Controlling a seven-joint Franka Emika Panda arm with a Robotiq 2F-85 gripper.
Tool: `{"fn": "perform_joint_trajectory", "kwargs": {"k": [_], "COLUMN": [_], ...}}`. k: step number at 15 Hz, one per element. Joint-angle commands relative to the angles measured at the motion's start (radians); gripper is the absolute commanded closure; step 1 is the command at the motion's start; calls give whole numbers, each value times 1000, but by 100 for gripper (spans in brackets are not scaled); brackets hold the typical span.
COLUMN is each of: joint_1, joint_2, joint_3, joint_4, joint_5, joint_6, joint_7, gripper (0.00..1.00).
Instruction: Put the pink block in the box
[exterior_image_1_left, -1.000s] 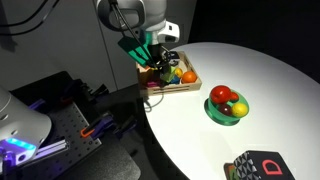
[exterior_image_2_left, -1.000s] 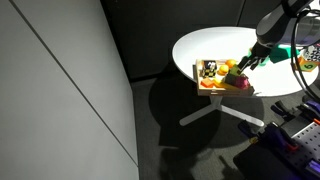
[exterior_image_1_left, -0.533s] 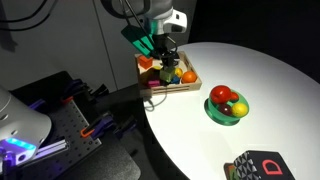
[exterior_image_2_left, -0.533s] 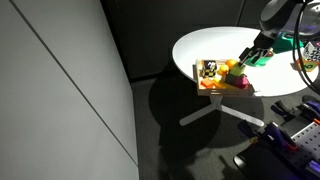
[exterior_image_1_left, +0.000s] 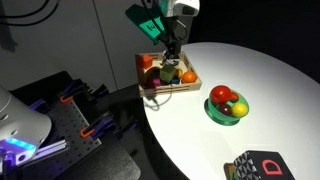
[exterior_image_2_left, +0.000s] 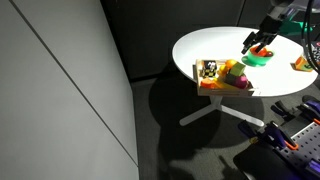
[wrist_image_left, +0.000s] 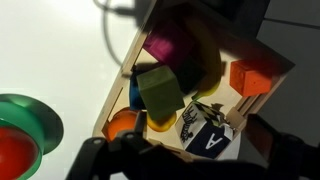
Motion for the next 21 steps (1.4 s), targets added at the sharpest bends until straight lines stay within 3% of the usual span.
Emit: {"fn": "perform_joint_trajectory", "kwargs": {"k": [1, 6, 10, 15, 21], "joint_1": [39, 67, 76, 74, 66], "joint_2": [-67, -141, -195, -240, -276], "joint_3": [-71, -141, -181, -202, -209], "joint_4": [22, 49, 61, 81, 101], "joint_5": [-17, -36, -115, -273, -412], "joint_6": [-132, -323, -422, -469, -446], "joint_7": [-16, -48, -46, -3, 93], "gripper": [0, 0, 0, 0, 0]}}
